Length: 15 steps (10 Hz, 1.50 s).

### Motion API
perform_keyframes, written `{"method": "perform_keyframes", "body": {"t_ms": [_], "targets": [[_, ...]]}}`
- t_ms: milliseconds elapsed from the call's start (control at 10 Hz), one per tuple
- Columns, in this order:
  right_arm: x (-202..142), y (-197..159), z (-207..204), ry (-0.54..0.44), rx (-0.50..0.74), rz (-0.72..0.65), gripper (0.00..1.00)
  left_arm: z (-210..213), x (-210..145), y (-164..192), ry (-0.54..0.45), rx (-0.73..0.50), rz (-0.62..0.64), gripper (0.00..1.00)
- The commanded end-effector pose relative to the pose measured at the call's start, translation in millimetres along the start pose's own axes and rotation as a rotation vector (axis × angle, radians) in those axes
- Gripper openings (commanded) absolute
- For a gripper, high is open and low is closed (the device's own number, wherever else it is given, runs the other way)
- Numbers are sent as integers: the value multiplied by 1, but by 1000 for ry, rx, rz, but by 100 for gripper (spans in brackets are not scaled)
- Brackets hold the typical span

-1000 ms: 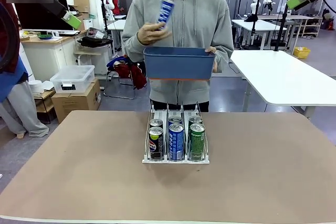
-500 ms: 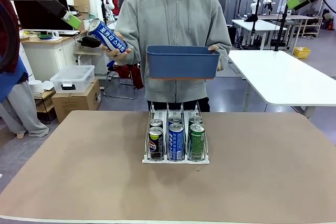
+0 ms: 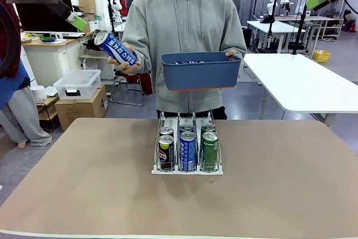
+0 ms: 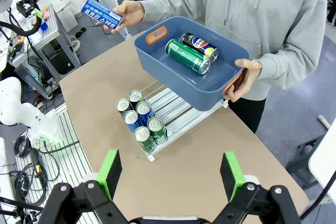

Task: Fill the beverage cans into the dispenser.
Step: Pick up the Ionic drink handed by the human.

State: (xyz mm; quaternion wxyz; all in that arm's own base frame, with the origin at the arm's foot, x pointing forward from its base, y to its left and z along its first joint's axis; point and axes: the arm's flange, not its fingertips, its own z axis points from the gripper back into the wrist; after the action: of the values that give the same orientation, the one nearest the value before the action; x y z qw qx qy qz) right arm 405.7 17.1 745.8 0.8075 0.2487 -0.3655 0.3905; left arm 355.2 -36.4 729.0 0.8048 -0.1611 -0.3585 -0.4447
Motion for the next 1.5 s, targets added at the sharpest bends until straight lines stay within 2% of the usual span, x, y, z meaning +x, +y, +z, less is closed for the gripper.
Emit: {"method": "perform_keyframes", "body": {"t_ms": [0,600,800,1000,1400], "targets": [[0,0,0,-1,0,-1,100,-5,0,7,-12,3,-9,100],[0,0,0,-1,0,-1,100,-12,-1,15,-21,37,-11,100],[0,0,0,-1,0,-1,100,-24,1,19,-17,54,-18,100],[0,0,0,-1,0,-1,100,-37,5,23,-10,126,-29,100],[0,0,0,-1,0,-1,100,-71,8,23,-45,178,-32,100]]}}
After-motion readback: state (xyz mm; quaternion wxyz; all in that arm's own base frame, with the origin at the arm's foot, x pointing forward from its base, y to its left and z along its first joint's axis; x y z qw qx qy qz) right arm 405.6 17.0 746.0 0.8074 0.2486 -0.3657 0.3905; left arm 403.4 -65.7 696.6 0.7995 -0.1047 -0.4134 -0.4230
